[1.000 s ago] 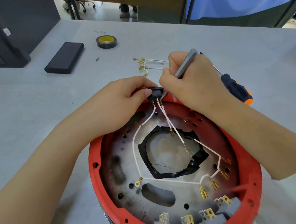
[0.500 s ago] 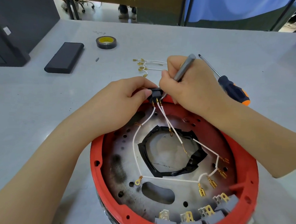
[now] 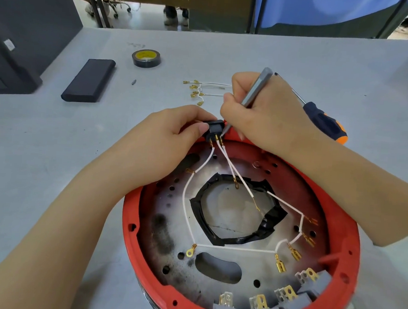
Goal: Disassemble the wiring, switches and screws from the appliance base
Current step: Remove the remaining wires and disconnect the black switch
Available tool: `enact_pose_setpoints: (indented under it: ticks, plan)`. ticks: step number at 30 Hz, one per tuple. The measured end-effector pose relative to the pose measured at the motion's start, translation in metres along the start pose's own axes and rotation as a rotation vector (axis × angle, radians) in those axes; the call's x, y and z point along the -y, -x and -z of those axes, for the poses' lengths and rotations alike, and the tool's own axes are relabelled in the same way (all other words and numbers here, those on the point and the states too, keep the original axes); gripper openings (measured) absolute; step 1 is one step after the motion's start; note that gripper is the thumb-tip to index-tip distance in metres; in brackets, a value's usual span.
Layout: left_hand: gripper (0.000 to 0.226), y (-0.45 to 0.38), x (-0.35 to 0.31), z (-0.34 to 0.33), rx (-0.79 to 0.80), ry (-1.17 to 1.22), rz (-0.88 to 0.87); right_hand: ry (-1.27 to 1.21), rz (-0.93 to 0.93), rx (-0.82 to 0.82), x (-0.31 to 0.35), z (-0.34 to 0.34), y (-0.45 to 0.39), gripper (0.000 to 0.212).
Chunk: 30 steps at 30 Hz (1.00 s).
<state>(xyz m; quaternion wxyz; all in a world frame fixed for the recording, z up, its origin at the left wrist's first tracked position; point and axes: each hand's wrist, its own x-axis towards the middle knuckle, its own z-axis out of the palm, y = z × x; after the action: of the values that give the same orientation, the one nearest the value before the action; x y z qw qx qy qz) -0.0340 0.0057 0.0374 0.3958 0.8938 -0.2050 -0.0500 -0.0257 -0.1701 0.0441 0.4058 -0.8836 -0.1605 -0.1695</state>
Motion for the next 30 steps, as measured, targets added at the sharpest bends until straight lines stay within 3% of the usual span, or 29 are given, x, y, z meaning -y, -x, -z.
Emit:
enact_pose_setpoints:
  ticks: [12, 22, 30]
  plan:
    - [0.022, 0.0, -0.001, 0.001, 0.007, -0.014, -0.006, 0.196, 0.258, 0.009, 0.002, -0.003, 0.009, 0.039]
    - [0.025, -0.001, -0.002, 0.0, 0.001, -0.016, 0.008, -0.008, -0.005, 0.059, -0.003, -0.001, -0.007, 0.041]
    - [0.024, 0.0, 0.0, -0.001, 0.0, -0.012, 0.007, -0.066, -0.028, 0.041, -0.003, -0.001, -0.005, 0.042]
